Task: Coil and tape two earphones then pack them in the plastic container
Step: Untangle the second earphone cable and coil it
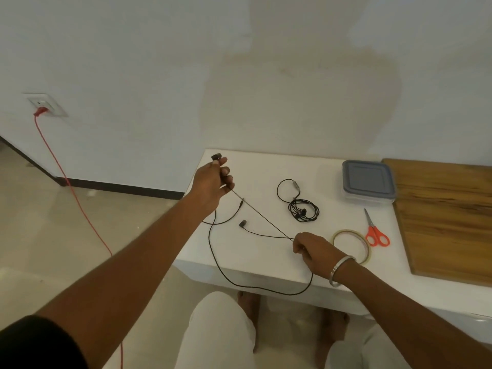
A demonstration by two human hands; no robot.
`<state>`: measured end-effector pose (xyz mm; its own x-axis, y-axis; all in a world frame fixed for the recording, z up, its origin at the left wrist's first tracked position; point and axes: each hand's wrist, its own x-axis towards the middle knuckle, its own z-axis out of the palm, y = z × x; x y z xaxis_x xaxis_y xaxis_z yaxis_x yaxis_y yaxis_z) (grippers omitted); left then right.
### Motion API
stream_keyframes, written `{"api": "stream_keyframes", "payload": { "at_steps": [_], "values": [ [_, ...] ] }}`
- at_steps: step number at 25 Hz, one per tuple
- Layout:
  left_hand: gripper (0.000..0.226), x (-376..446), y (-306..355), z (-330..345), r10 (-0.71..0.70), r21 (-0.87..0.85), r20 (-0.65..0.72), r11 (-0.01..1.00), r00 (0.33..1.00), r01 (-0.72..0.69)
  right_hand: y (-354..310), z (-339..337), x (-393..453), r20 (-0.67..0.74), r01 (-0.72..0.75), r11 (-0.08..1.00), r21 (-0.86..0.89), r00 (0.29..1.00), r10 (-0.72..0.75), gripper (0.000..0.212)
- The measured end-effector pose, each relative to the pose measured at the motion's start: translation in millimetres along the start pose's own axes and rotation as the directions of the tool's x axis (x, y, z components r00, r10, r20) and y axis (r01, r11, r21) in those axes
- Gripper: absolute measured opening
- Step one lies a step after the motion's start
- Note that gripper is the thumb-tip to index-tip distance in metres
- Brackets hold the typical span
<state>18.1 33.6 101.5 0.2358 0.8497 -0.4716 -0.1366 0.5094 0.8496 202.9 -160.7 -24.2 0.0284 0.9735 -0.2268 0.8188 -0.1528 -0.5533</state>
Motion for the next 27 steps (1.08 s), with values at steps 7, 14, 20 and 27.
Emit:
{"api": "stream_keyframes", "payload": {
  "at_steps": [7, 14, 20, 27],
  "values": [
    [0.029, -1.3, -26.3, -23.8, -0.005, 0.243, -0.022, 0.97, 1.0, 0.01, -25.5, -6.6, 32.0, -0.252, -0.108, 0.994, 0.012, 0.962, 0.107, 0.035],
    [0.031, 1.3, -51.4, -45.1, -0.01, 0.388, -0.016, 0.922, 1.0, 0.015, -76.5, 49.4, 107.8, -0.109, -0.137, 0.989, -0.058, 0.986, 0.13, 0.028],
    [0.029, 5.0, -65.1, -52.7, -0.039, 0.41, -0.011, 0.911, 0.999, 0.04, -76.8, 60.0, 99.8, -0.133, -0.16, 0.976, -0.147, 0.981, 0.14, 0.021],
    [0.027, -12.2, -72.2, -17.8, -0.028, 0.411, 0.06, 0.912, 0.998, 0.001, -101.2, 7.3, 81.6, -0.227, -0.088, 0.717, 0.692, 0.916, 0.331, 0.016]
  ]
}}
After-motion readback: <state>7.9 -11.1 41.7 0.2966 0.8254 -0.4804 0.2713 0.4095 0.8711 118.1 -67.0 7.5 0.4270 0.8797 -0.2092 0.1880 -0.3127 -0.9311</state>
